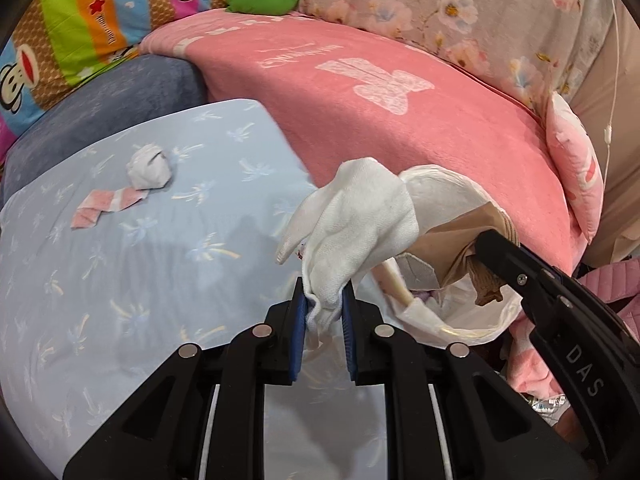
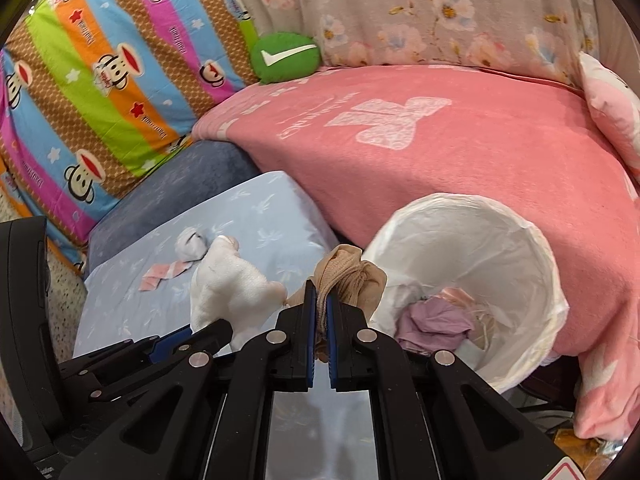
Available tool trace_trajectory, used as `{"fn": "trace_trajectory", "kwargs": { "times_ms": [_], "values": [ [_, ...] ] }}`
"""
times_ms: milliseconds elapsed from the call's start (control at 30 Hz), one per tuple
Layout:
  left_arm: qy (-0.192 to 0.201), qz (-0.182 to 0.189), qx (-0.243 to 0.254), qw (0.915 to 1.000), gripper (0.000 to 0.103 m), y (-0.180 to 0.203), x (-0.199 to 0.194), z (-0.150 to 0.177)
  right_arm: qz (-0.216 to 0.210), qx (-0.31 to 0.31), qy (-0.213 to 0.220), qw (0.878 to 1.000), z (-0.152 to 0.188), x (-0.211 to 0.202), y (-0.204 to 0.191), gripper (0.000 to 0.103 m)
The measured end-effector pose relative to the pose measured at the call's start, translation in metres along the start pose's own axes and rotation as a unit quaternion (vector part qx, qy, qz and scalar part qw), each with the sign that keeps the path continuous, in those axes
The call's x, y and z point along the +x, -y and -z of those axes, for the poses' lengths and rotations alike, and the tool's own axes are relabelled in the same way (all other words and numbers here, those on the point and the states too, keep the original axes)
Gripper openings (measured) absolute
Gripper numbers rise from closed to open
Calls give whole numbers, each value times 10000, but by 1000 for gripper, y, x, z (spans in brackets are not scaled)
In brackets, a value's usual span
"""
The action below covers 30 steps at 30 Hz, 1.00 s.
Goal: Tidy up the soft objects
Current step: 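Carry the white glove and tan stocking over the wastebasket with both tools, then open both tools to drop the glove and stocking into the wastebasket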
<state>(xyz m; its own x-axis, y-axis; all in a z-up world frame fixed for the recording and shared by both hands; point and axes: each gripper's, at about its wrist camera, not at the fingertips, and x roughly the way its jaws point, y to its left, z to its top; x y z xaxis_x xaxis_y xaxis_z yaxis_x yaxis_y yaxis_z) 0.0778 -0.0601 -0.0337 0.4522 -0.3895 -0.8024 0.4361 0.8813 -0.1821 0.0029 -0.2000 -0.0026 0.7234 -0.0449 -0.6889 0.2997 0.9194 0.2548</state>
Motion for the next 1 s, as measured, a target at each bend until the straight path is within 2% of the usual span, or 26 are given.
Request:
{"fn": "trace_trajectory", "kwargs": {
  "times_ms": [400, 600, 700, 767, 833, 1000],
  "values": [
    [-103, 354, 529, 9979, 18, 68, 21, -16, 362, 476, 188, 9980, -10, -15, 73, 4],
    [-117, 439, 689, 9966, 20, 90, 29, -23, 459, 581, 225, 9970, -14, -18, 92, 4],
    [-111, 484, 640, 9967, 32, 94, 32, -26, 481, 614, 224, 9967, -15, -16, 97, 4],
    [-86, 459, 608, 9971, 55, 95, 32, -28, 490, 622, 206, 9966, -16, -13, 99, 4],
    [20, 297, 590, 9978, 59, 94, 32, -29, 500, 620, 200, 9966, -16, -12, 99, 5],
    [-16, 195, 528, 9984, 60, 88, 35, -29, 488, 591, 178, 9969, -16, -5, 94, 10]
  ]
}}
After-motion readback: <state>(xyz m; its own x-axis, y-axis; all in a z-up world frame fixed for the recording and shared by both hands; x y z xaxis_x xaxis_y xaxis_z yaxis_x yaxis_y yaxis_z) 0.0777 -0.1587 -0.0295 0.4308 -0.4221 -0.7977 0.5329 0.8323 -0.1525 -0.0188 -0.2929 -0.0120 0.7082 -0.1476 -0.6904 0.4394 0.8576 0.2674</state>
